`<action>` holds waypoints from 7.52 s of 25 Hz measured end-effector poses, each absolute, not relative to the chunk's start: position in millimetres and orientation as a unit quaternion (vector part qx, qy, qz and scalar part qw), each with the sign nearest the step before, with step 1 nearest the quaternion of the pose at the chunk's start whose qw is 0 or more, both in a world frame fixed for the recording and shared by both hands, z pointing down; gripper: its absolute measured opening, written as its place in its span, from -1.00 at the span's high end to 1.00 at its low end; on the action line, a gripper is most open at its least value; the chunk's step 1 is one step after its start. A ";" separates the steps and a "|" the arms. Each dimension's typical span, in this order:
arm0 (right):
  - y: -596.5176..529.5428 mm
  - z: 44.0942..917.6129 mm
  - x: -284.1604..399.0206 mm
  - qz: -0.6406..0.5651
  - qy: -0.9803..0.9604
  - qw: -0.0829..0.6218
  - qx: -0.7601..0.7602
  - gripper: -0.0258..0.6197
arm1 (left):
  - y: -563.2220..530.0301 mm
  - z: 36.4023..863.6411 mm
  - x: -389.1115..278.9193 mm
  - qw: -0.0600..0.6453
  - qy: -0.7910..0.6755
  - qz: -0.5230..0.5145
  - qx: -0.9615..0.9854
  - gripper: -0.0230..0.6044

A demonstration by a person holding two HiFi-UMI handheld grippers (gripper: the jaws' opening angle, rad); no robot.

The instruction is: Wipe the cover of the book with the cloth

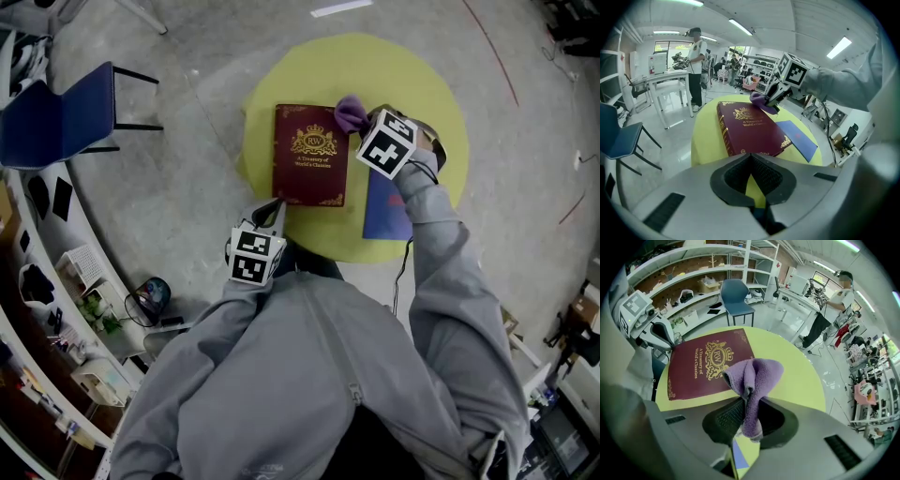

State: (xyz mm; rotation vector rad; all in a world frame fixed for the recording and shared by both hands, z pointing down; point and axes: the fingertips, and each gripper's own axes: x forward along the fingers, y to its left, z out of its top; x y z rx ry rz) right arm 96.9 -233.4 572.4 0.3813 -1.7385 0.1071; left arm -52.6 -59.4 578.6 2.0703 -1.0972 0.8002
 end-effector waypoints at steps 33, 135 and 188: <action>-175.3 547.5 -76.7 -0.010 -0.837 0.545 0.055 0.64 | -59.1 580.2 -52.2 0.333 -0.425 0.300 0.787 0.87; -112.4 560.2 -73.9 0.010 -0.834 0.551 0.034 0.64 | -48.5 583.3 -57.4 0.330 -0.416 0.308 0.789 0.87; -106.1 579.1 91.3 0.117 -0.778 0.598 0.153 0.64 | -42.6 584.9 -60.2 0.328 -0.414 0.319 0.787 0.87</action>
